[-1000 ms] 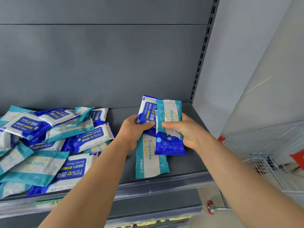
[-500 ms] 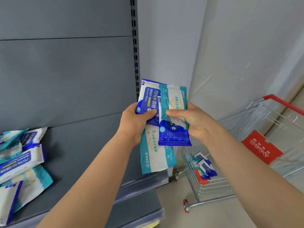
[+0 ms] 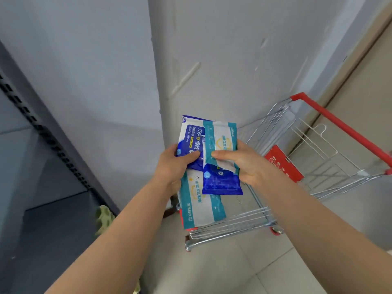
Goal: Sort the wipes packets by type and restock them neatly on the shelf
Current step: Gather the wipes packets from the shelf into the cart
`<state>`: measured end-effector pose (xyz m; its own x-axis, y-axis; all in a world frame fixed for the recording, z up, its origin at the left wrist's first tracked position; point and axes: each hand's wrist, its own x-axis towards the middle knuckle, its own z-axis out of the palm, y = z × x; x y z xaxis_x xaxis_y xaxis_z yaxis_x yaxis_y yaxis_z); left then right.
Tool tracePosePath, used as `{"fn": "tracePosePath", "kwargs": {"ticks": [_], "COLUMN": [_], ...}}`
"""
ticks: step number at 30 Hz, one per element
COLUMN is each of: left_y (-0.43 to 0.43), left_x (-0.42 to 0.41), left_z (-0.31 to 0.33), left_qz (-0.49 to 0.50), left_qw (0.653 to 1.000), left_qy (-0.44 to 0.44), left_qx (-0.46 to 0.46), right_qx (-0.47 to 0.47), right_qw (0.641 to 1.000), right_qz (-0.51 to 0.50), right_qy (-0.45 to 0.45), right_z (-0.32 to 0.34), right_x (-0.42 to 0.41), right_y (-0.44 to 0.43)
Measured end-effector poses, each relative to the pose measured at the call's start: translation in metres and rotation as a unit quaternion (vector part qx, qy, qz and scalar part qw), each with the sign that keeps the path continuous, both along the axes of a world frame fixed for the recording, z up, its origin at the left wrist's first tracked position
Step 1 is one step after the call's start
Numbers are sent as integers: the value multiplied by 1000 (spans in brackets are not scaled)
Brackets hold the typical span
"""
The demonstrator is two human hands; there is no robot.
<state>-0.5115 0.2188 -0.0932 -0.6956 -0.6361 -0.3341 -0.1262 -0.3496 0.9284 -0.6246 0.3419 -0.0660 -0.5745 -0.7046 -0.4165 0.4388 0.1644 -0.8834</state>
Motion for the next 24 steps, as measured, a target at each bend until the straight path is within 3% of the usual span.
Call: {"fn": "tracePosePath", "kwargs": {"ticks": [16, 24], "left_y": [-63, -81], "left_x": [-167, -187], "left_z": [-254, -398], "left_qz": [36, 124], "left_qw": [979, 960], "left_qy": [-150, -206], "left_qx": [135, 143], "right_qx": [145, 226], "right_qw": [979, 964], "right_qz": [46, 121], "right_qy": [-133, -72], "right_z": [-259, -407], "right_x": [-183, -221], "right_y": [-73, -111]}}
